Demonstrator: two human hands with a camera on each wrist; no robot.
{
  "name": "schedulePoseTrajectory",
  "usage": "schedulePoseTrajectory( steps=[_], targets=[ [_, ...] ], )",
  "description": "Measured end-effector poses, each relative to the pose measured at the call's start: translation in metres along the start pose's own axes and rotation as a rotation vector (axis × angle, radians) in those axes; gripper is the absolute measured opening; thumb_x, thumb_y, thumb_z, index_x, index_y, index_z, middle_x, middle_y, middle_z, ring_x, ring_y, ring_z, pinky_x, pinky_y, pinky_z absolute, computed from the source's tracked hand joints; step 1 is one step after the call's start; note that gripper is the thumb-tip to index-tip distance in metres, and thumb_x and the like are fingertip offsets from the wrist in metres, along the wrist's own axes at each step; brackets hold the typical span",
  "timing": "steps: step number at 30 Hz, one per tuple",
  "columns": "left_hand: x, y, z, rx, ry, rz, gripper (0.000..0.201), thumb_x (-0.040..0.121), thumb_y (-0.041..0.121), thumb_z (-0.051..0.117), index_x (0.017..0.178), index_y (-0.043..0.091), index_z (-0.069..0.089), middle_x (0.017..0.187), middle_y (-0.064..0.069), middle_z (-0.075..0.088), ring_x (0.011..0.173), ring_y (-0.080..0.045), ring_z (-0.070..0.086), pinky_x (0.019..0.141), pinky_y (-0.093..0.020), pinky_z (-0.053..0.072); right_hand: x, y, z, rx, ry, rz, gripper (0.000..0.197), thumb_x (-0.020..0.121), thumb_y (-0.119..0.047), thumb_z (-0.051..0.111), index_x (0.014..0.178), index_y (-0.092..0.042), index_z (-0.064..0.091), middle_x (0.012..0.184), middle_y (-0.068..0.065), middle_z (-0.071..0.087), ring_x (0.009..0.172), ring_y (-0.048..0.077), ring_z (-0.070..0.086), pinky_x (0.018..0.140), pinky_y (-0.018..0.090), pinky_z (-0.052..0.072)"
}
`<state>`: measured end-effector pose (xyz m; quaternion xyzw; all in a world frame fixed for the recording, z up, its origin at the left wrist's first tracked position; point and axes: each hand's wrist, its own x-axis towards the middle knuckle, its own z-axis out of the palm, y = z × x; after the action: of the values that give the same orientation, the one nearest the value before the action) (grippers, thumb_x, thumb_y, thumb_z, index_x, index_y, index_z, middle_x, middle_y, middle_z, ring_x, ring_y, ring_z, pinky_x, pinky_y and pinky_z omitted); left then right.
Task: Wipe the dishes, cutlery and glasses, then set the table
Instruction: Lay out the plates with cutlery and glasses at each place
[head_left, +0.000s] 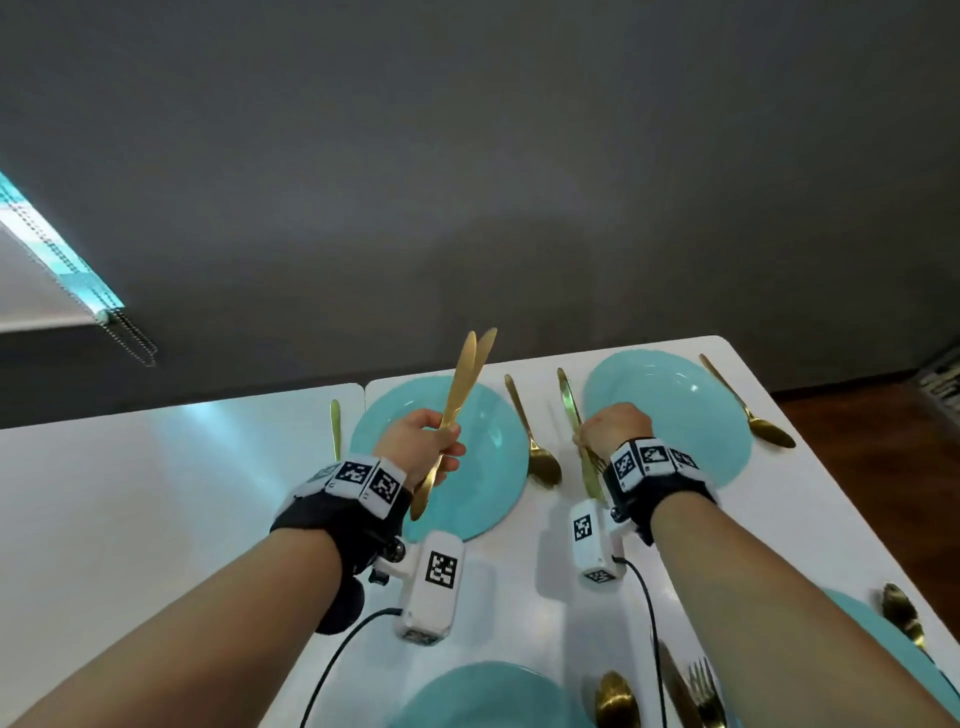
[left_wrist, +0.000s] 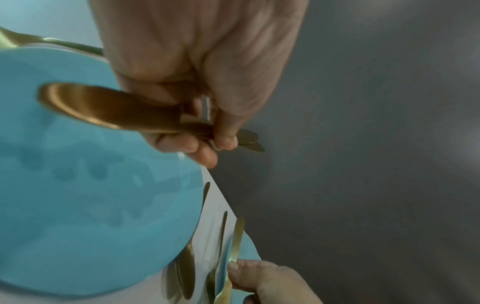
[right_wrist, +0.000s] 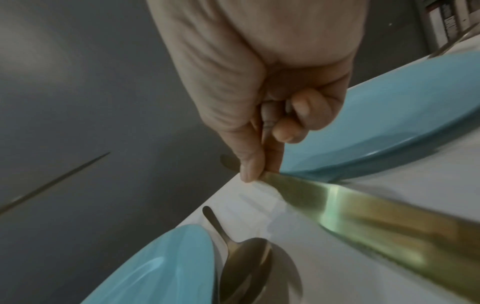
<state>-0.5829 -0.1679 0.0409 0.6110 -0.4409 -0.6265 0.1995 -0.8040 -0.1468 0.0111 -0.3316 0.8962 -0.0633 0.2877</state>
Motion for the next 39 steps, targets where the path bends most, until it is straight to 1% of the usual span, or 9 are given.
schedulePoseTrajectory(
  steps=[1,3,8,12,19,28,32,36,39],
  targets=[
    [0.004,-0.001,-0.001,-0.005,0.010,-0.001,0.017,0.096,0.014,0.051,0.079,0.016,0.050,0.069,-0.005,0.059,0.052,-0.013,0.050,0.047,-0.021,0.037,0.006,-0.005,0.004,-0.002,-0.004,0.010,0.033,0.080,-0.027,0.072,0.099,-0.001,0.064,0.106,0.012,0.067,0.091,0.026,0.061,0.074,0.024,0.047],
    [0.010,-0.002,-0.005,-0.022,0.031,-0.003,0.017,0.096,0.014,0.052,0.079,0.016,0.049,0.069,-0.004,0.058,0.052,-0.012,0.049,0.048,-0.021,0.036,0.015,-0.011,0.012,-0.025,-0.005,0.025,0.030,0.079,-0.024,0.074,0.095,-0.001,0.064,0.104,0.013,0.068,0.088,0.026,0.062,0.070,0.025,0.044],
    [0.022,-0.006,-0.013,-0.023,0.081,-0.005,0.015,0.095,0.015,0.054,0.080,0.016,0.053,0.070,-0.003,0.060,0.055,-0.013,0.051,0.051,-0.022,0.039,0.030,-0.020,0.023,-0.123,-0.005,0.038,0.027,0.082,-0.021,0.071,0.098,0.000,0.064,0.106,0.012,0.067,0.098,0.027,0.064,0.072,0.026,0.046],
    [0.025,-0.006,-0.014,-0.026,0.093,-0.008,0.014,0.095,0.016,0.054,0.080,0.016,0.054,0.071,-0.003,0.061,0.056,-0.013,0.052,0.052,-0.022,0.041,0.042,-0.026,0.029,-0.132,0.076,0.016,0.014,0.089,-0.018,0.060,0.091,-0.004,0.063,0.103,0.013,0.068,0.092,0.028,0.065,0.067,0.027,0.044],
    [0.030,-0.008,-0.014,-0.005,0.101,-0.006,0.012,0.095,0.017,0.054,0.083,0.017,0.055,0.072,-0.002,0.061,0.057,-0.013,0.053,0.053,-0.022,0.042,0.049,-0.032,0.029,-0.172,0.112,-0.030,0.018,0.091,-0.017,0.057,0.098,-0.003,0.063,0.100,0.014,0.066,0.088,0.027,0.063,0.074,0.032,0.051],
    [0.032,-0.006,-0.011,-0.008,0.095,-0.004,0.014,0.095,0.018,0.054,0.081,0.018,0.054,0.072,-0.003,0.061,0.058,-0.013,0.052,0.054,-0.022,0.042,0.056,-0.027,0.029,-0.158,0.124,-0.051,0.018,0.092,-0.022,0.057,0.094,-0.004,0.063,0.088,0.012,0.063,0.073,0.023,0.056,0.068,0.029,0.047],
    [0.032,-0.005,-0.010,-0.008,0.100,-0.005,0.015,0.095,0.017,0.053,0.080,0.018,0.054,0.072,-0.003,0.060,0.058,-0.013,0.052,0.054,-0.022,0.042,0.059,-0.026,0.028,-0.150,0.137,-0.051,0.017,0.092,-0.022,0.057,0.086,-0.007,0.059,0.094,0.012,0.067,0.073,0.023,0.056,0.067,0.030,0.047],
    [0.032,-0.006,-0.009,-0.010,0.108,-0.012,0.014,0.095,0.017,0.053,0.081,0.017,0.054,0.072,-0.003,0.060,0.057,-0.013,0.052,0.053,-0.021,0.042,0.059,-0.026,0.028,-0.150,0.135,-0.056,0.017,0.092,-0.023,0.058,0.090,-0.006,0.062,0.094,0.012,0.066,0.073,0.023,0.056,0.069,0.030,0.048],
    [0.032,-0.006,-0.009,-0.008,0.117,-0.017,0.013,0.095,0.017,0.053,0.082,0.017,0.054,0.072,-0.002,0.061,0.058,-0.012,0.052,0.053,-0.021,0.043,0.058,-0.026,0.027,-0.147,0.136,-0.063,0.018,0.092,-0.023,0.058,0.084,-0.007,0.058,0.093,0.012,0.066,0.072,0.023,0.056,0.067,0.030,0.047]
  ],
)
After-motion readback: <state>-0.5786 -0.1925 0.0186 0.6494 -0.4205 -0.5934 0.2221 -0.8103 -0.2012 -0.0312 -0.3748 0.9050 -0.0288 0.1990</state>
